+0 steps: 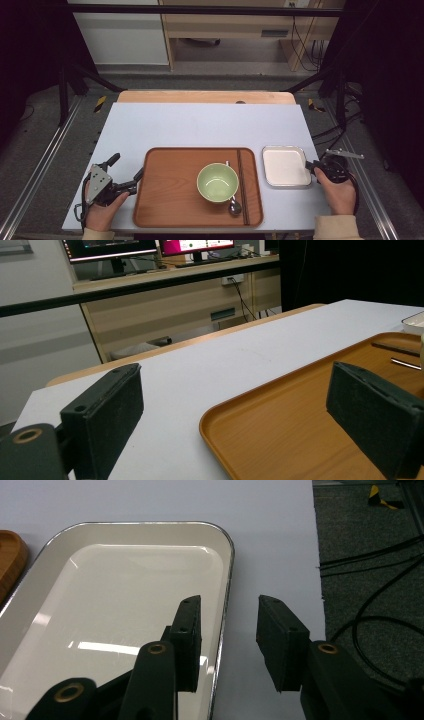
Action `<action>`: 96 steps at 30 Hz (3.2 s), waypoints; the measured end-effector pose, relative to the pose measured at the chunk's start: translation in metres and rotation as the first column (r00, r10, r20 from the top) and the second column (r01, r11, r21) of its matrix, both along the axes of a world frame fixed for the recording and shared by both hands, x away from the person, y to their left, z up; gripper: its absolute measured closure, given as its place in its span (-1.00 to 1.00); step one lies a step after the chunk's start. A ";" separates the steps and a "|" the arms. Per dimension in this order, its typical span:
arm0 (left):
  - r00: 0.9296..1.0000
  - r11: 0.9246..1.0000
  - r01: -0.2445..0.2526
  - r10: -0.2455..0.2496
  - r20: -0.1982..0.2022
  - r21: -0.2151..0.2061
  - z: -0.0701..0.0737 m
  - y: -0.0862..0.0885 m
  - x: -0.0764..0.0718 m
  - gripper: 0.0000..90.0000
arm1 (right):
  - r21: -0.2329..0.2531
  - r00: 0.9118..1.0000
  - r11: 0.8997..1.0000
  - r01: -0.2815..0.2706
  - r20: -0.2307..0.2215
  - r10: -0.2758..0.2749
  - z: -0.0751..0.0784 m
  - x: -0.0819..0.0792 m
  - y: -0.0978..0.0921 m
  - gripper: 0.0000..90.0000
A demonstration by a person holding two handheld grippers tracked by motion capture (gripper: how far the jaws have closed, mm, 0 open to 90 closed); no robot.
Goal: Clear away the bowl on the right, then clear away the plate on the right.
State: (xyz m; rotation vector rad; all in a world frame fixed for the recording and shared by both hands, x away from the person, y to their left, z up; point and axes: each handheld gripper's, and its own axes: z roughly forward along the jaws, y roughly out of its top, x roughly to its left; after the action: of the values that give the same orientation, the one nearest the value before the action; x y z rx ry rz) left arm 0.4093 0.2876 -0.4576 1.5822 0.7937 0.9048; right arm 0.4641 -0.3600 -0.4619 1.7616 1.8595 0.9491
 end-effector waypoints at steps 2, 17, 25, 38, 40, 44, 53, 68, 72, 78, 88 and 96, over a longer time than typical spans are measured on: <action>1.000 1.000 -0.001 0.001 -0.001 0.000 0.000 0.000 0.000 -0.83 | 0.012 1.000 1.000 0.000 -0.016 0.000 -0.001 0.001 0.000 0.42; 1.000 1.000 0.002 -0.002 -0.001 0.000 0.000 -0.001 0.000 -0.83 | 0.044 0.997 0.999 -0.003 -0.073 0.006 -0.007 0.008 0.001 0.60; 1.000 1.000 0.004 -0.004 -0.001 0.001 0.000 -0.002 0.000 -0.83 | 0.052 0.996 0.999 -0.005 -0.085 0.010 -0.009 0.011 0.000 0.68; 1.000 1.000 0.002 -0.002 -0.002 0.003 0.000 -0.002 0.000 -0.83 | 0.064 0.994 0.998 0.020 -0.108 -0.013 -0.009 0.013 0.004 0.89; 1.000 1.000 0.003 -0.003 -0.002 0.002 0.000 -0.003 0.000 -0.83 | 0.064 0.994 0.998 0.015 -0.105 -0.008 -0.008 0.013 0.003 0.90; 1.000 1.000 0.002 -0.002 -0.006 0.002 -0.001 -0.003 0.001 -0.83 | 0.098 0.995 0.995 0.035 -0.092 -0.026 -0.005 0.013 0.002 0.96; 1.000 1.000 -0.006 0.006 -0.004 -0.012 0.000 -0.001 0.000 -0.83 | 0.127 0.999 0.991 0.042 0.006 -0.043 0.011 0.007 0.003 0.98; 0.999 0.999 -0.004 0.005 0.035 -0.050 0.027 -0.007 -0.006 -0.78 | 0.145 0.974 0.989 0.002 0.224 -0.035 0.059 -0.007 0.029 0.98; 0.998 0.999 0.007 -0.004 0.059 -0.039 0.042 -0.017 -0.004 -0.73 | 0.148 0.963 0.988 -0.038 0.269 -0.003 0.075 -0.003 0.043 0.98; 0.997 0.999 0.030 -0.027 0.078 -0.040 0.060 -0.034 0.006 -0.68 | 0.152 0.940 0.983 -0.103 0.337 0.046 0.105 0.005 0.078 0.98; 0.994 0.995 0.080 -0.076 0.076 -0.055 0.086 -0.073 0.025 -0.44 | 0.099 0.907 0.973 -0.210 0.392 0.156 0.126 0.030 0.160 0.98; 0.993 0.991 0.101 -0.096 0.063 -0.083 0.088 -0.084 0.021 -0.34 | 0.135 0.903 0.958 -0.252 0.388 0.183 0.111 0.035 0.210 0.98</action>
State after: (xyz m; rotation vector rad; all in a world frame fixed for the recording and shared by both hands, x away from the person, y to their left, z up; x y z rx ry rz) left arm 0.4308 0.2039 -0.3700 1.4999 0.6985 0.8314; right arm 0.4996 -0.1505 -0.3513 1.3570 1.7856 1.4697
